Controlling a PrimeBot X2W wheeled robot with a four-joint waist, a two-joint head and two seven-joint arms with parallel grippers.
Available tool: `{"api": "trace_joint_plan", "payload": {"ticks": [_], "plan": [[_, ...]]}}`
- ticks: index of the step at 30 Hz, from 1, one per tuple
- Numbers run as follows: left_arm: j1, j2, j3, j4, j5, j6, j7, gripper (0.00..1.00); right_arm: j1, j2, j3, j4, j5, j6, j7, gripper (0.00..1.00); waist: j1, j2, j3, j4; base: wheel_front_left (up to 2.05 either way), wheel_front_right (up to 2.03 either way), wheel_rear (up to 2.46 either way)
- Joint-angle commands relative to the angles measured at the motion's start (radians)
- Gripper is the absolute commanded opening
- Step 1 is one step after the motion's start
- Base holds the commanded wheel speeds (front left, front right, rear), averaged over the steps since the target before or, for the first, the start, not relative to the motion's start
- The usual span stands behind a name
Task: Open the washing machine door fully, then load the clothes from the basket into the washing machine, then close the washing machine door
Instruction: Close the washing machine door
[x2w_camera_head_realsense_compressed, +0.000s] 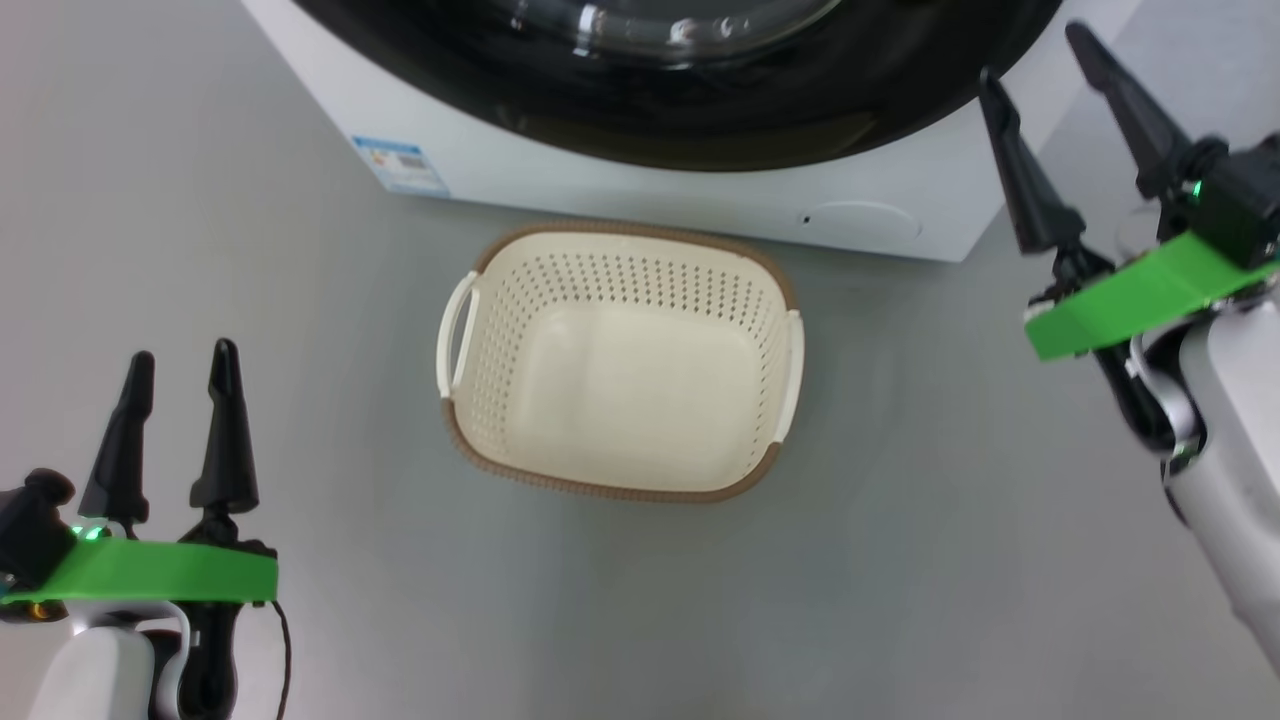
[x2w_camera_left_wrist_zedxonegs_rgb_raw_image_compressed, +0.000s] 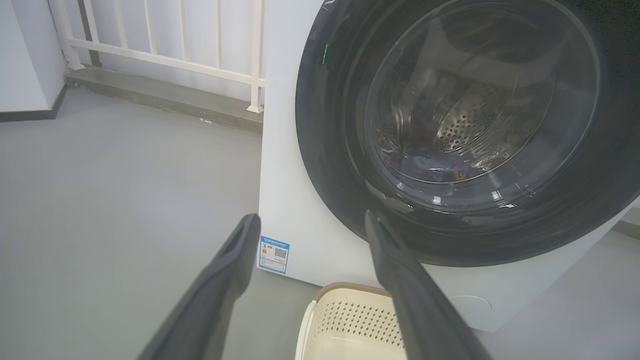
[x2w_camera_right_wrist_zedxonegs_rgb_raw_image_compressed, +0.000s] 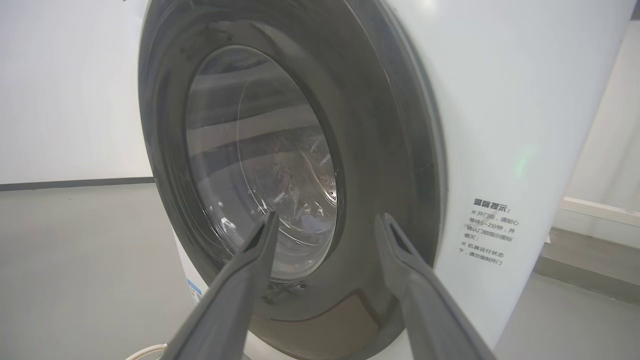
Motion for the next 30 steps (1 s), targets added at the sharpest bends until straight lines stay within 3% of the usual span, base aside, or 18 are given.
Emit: {"api": "trace_joint_plan", "payload": {"ticks": [1,30], "plan": [[0.004,0.039,0.035,-0.016,0.015,0.001,-0.006,1.00,0.048,0.005,0.008,-0.035,0.000,-0.007,-0.001,1.00,0.0001,0.0000,-0.042,-0.032,0.00,0.00,0.00],[0.127,0.050,0.054,-0.087,0.037,0.001,-0.006,1.00,0.407,0.070,-0.126,-0.175,0.032,-0.007,-0.001,1.00,0.0001,0.0000,-0.203,-0.225,0.00,0.00,0.00]]}}
